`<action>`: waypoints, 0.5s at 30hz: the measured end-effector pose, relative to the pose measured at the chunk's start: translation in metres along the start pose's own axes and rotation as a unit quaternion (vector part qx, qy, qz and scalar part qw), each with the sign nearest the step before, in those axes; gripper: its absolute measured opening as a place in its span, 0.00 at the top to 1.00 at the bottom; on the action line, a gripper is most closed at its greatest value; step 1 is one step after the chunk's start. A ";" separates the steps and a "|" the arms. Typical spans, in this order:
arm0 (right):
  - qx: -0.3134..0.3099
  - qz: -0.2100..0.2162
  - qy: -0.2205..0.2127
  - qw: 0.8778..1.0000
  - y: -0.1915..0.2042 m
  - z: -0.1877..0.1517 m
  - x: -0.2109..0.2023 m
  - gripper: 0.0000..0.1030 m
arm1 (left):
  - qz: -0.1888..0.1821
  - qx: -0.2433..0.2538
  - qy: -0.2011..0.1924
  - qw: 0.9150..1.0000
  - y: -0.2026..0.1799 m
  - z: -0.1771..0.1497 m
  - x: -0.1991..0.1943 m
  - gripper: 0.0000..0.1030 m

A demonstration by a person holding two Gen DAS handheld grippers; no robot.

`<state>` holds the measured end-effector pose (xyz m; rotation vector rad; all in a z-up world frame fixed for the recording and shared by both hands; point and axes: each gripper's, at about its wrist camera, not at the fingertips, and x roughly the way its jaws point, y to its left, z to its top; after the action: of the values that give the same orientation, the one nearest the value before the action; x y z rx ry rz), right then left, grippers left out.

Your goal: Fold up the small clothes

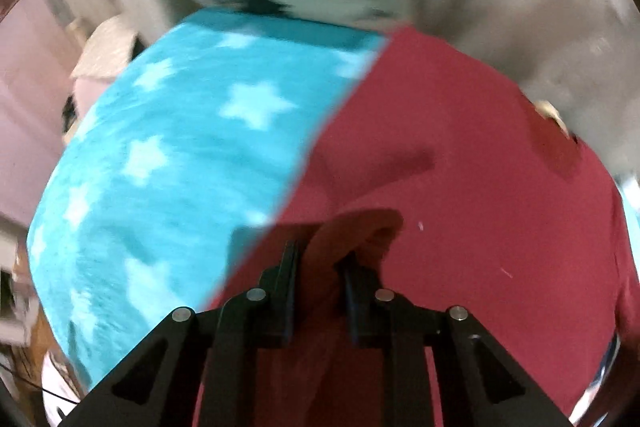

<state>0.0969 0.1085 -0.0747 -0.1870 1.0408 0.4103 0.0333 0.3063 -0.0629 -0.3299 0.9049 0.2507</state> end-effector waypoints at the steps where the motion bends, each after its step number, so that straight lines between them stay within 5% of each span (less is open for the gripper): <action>1: -0.011 0.010 0.000 1.000 0.013 0.009 0.005 0.80 | 0.000 0.003 0.002 1.000 -0.001 -0.001 0.001 0.01; 5: -0.057 0.067 0.021 0.996 0.067 0.029 0.029 0.76 | -0.006 0.014 0.015 1.000 -0.006 -0.002 0.005 0.01; 7: -0.077 0.056 0.010 0.995 0.079 0.032 0.033 0.59 | -0.013 0.025 0.019 0.999 -0.014 -0.005 0.007 0.01; 8: -0.074 0.067 0.003 0.995 0.081 0.030 0.029 0.59 | -0.015 0.031 0.022 0.999 -0.017 -0.007 0.008 0.01; 15: 0.037 0.137 -0.011 0.990 0.002 -0.041 -0.028 0.53 | -0.039 0.045 0.040 0.997 -0.047 -0.027 0.010 0.01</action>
<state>0.0510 0.0898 -0.0711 0.0283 1.0606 0.6204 0.0356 0.2533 -0.0781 -0.2928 0.9768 0.1253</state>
